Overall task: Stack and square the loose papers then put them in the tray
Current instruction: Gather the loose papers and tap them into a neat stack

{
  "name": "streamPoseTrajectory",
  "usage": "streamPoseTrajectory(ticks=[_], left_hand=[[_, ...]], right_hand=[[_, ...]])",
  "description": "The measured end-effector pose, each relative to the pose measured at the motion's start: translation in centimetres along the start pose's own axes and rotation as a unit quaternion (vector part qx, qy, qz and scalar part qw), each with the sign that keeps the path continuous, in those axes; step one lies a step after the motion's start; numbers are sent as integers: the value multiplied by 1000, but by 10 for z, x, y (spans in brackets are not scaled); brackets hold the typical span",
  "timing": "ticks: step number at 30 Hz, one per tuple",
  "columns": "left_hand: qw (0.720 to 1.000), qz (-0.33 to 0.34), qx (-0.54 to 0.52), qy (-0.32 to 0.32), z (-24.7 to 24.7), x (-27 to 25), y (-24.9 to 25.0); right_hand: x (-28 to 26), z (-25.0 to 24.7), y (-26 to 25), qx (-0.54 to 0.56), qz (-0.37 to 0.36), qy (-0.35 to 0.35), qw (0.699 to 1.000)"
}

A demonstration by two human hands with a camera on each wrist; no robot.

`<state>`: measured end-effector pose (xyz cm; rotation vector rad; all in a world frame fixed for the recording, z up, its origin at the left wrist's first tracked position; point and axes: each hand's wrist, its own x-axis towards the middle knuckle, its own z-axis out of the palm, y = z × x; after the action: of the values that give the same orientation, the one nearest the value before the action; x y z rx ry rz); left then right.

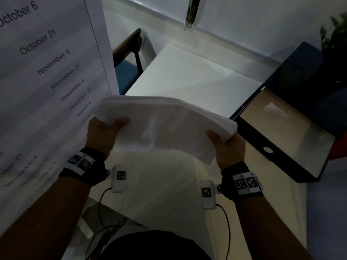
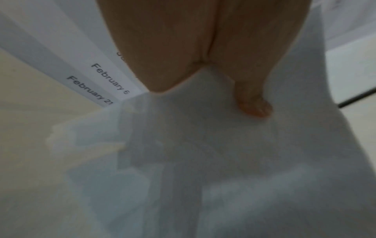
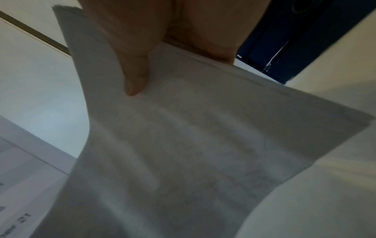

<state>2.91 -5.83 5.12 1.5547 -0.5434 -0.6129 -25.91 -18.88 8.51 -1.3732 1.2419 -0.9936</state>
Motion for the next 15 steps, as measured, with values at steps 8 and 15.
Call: streamPoseTrajectory(ticks=[8,15], left_hand=[[998,23,59,-15,26,-34,-42],[991,90,-16,96,41,-16,-20]], right_hand=[[-13,0,40,-14,15,14,1000],[-3,-2,29,22,-21,46,998]])
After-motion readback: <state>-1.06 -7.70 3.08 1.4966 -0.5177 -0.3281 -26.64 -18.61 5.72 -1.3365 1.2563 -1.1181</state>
